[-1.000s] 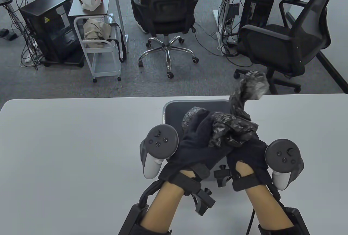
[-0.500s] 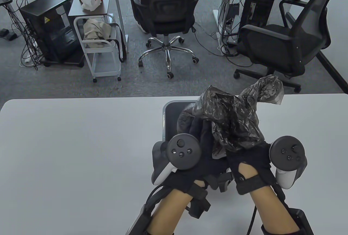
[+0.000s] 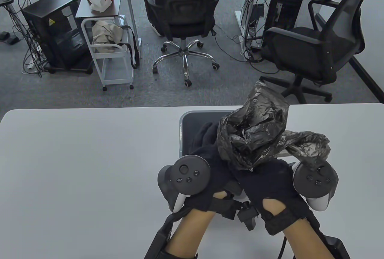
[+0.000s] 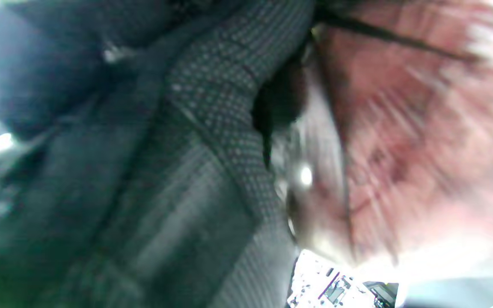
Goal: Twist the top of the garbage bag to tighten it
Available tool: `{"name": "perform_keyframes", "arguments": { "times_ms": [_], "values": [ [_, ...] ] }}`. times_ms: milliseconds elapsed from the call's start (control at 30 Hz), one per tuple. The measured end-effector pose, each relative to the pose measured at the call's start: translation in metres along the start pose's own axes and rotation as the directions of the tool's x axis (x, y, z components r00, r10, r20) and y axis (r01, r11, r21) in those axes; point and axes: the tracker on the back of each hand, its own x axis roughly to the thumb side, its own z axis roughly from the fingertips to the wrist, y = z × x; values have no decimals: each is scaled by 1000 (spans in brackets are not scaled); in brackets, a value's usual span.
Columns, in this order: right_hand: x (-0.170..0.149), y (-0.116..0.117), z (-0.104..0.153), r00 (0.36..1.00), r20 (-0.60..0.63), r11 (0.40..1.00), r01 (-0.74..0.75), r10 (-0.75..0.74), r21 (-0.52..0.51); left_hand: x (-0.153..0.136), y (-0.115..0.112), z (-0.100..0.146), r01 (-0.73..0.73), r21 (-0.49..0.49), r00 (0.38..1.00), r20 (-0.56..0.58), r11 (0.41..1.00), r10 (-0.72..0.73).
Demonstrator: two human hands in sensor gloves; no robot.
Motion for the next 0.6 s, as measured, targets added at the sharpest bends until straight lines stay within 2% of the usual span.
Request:
{"name": "perform_keyframes", "arguments": {
  "times_ms": [167,267,367,500,600],
  "values": [
    [1,-5,16,995,87,999,53,-52,-11,3,8,3,-66,-19,998,-4,998,66],
    [-3,-15,34,986,116,990,127,-119,-66,-7,13,9,-217,-23,975,-65,976,215],
    [-19,-20,56,991,80,991,114,-108,-70,-20,17,22,-370,-51,924,-125,928,362],
    [-58,-3,81,989,-25,988,148,-147,43,-37,12,41,-448,-96,885,-186,889,426],
    [-92,21,99,940,-121,930,336,-320,148,-55,-3,60,-519,-115,838,-263,847,478]
  ]
}}
